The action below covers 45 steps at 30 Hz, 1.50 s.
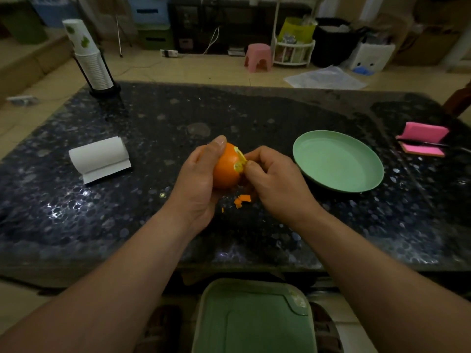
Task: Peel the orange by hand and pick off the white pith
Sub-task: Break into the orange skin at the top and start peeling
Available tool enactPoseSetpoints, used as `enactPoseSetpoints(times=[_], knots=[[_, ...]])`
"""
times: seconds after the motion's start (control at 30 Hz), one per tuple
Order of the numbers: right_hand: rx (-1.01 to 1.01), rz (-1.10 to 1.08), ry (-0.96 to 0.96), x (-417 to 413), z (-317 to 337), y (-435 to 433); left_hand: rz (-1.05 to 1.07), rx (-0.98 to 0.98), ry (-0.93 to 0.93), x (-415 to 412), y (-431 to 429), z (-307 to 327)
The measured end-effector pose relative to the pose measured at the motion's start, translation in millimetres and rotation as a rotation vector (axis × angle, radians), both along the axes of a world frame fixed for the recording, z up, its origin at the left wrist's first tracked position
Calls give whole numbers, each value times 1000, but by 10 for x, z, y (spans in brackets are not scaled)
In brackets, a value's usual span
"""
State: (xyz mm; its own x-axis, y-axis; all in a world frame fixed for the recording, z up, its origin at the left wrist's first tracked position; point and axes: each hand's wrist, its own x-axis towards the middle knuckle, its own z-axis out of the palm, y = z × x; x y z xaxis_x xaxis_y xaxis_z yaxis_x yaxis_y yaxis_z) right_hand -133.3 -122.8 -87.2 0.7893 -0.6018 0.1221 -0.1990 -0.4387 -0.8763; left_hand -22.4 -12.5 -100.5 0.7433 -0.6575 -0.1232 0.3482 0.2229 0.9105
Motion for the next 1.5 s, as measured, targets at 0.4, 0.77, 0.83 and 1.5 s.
enactPoseSetpoints(times=[0.4,0.77,0.83,1.5], knots=[[-47,126,242,-18,13,-64,16,200,-370,23,23,-53],[-107,141,190,1,5,-97,-57,132,-35,67,39,17],[-43,176,184,-14,23,-111,-77,136,14,109,63,36],[-165,89,255,-59,9,-55,-6,296,-233,-65,40,98]])
